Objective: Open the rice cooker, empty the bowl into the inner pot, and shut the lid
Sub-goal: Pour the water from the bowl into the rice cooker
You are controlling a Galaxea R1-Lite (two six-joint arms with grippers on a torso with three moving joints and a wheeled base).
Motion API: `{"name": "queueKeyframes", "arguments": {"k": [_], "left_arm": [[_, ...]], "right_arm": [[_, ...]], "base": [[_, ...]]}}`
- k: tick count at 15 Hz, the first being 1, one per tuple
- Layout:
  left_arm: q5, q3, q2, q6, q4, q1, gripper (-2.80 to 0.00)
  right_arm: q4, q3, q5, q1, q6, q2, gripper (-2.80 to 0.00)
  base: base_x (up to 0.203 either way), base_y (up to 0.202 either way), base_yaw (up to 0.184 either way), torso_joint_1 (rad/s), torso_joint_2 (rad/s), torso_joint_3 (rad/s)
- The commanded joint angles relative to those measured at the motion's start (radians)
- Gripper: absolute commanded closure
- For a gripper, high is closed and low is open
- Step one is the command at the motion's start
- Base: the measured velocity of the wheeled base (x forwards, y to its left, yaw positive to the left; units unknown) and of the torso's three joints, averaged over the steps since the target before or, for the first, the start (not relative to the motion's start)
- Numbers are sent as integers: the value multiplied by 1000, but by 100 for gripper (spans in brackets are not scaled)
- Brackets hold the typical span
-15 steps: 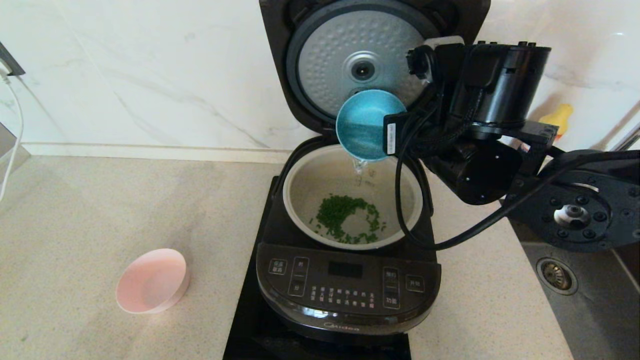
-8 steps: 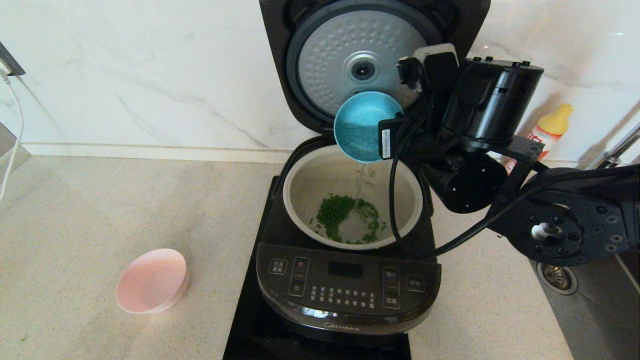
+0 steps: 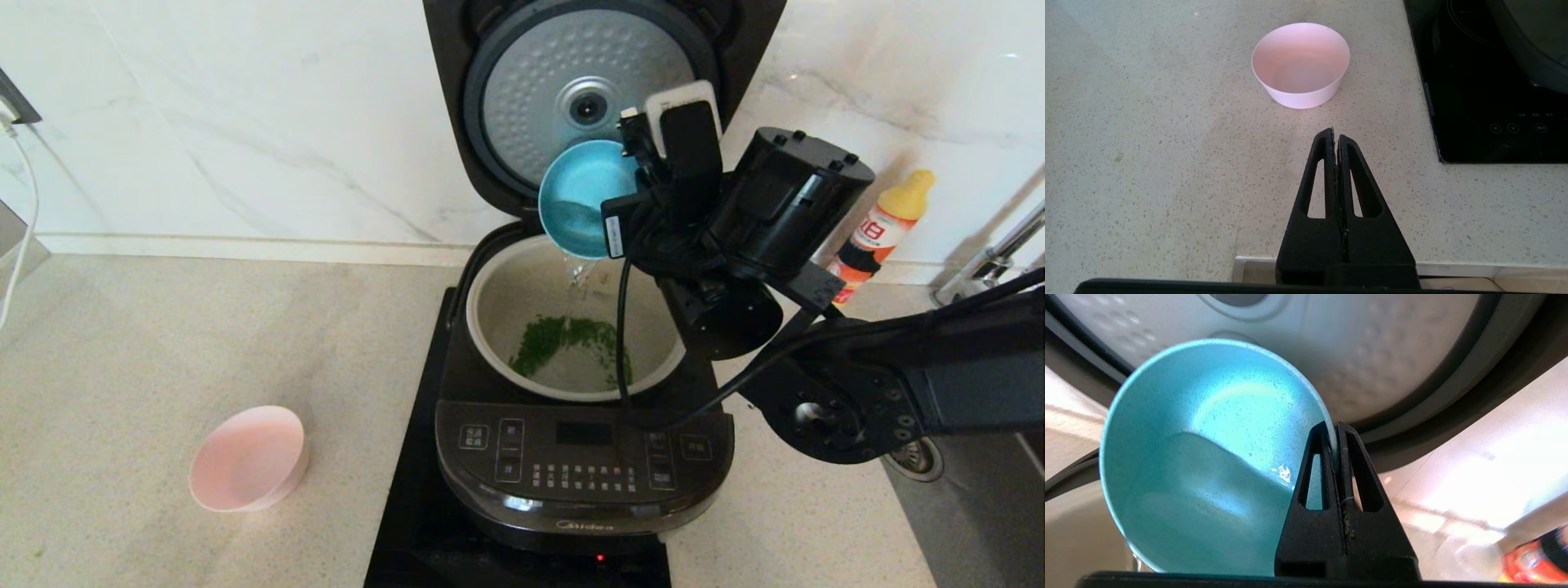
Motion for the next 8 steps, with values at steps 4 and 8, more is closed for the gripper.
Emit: {"name": "queueKeyframes", "arguments": {"k": [4,8], "left_arm": [[0,0,0,1,1,0,0],[0,0,0,1,1,0,0]], "right_arm": [[-123,48,-5,39,-76,30,0],[-225,122,-5,60,-115,19,0]], "base": [[0,0,0,0,0,0],[0,0,0,0,0,0]]}}
